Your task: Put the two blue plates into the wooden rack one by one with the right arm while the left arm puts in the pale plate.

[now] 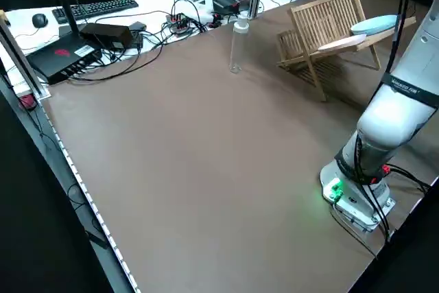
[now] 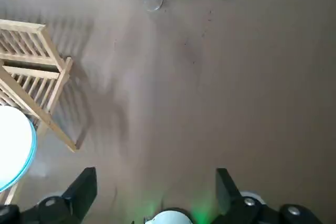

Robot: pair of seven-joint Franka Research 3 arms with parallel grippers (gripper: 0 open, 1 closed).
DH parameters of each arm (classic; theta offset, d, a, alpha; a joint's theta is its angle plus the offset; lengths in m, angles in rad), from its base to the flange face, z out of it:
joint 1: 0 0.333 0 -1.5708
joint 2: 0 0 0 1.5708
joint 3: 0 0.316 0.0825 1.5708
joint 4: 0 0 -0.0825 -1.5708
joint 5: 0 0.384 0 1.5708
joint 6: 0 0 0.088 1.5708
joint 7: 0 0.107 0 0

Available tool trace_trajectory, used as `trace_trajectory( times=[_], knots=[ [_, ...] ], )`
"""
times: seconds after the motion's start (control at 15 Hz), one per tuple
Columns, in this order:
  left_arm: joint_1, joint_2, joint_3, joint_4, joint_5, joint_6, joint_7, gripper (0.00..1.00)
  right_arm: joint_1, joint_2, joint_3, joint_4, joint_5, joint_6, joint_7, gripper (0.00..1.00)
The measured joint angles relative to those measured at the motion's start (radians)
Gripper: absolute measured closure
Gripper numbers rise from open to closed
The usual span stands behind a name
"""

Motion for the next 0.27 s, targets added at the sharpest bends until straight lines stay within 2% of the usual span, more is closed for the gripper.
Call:
trace_trajectory(
  times=[0.27],
  knots=[
    [0.001,0.0,0.0,0.0,0.0,0.0,0.001,0.0,0.0,-0.012,-0.008,-0.009,0.0,0.003,0.0,0.0]
  ],
)
